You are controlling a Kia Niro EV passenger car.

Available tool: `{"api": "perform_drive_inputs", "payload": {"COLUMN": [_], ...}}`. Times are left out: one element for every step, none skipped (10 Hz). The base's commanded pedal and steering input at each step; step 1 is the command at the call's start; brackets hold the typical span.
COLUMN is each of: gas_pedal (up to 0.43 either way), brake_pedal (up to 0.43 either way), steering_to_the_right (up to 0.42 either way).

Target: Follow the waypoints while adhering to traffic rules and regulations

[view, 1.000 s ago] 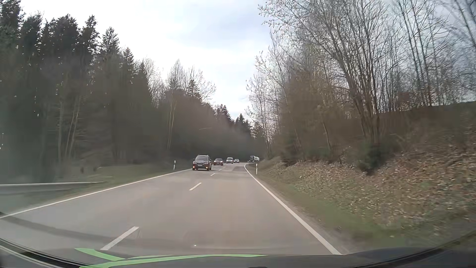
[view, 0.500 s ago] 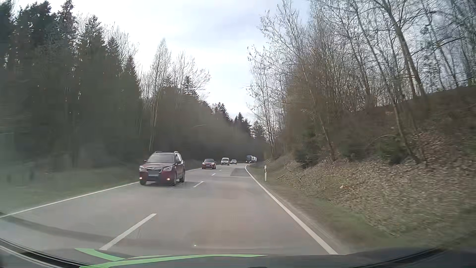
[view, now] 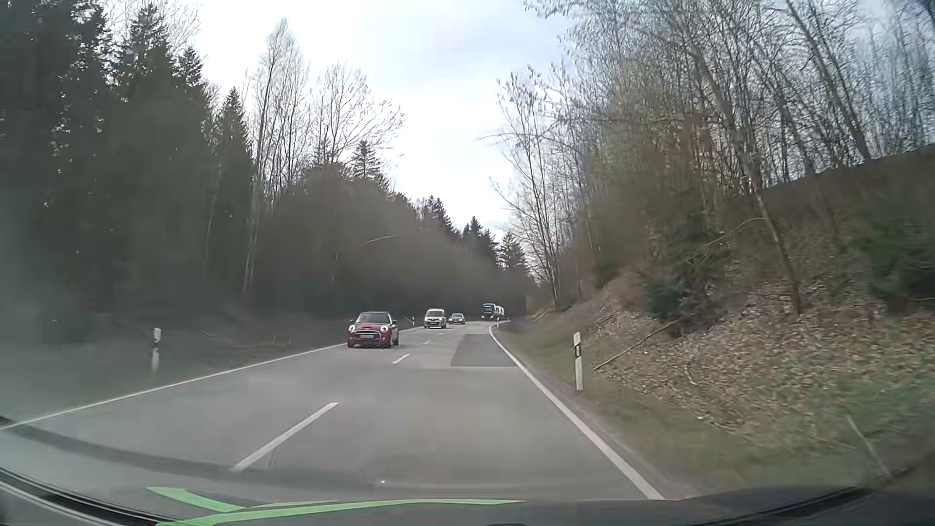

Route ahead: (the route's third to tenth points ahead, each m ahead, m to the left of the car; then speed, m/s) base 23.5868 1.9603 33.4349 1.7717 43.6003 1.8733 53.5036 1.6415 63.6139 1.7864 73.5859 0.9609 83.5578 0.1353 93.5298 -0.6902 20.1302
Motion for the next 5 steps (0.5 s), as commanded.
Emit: {"api": "perform_drive_inputs", "payload": {"gas_pedal": [0.311,0.311,0.311,0.311,0.311], "brake_pedal": [0.000,0.000,0.000,0.000,0.000], "steering_to_the_right": [-0.004,-0.002,0.002,0.003,0.003]}}
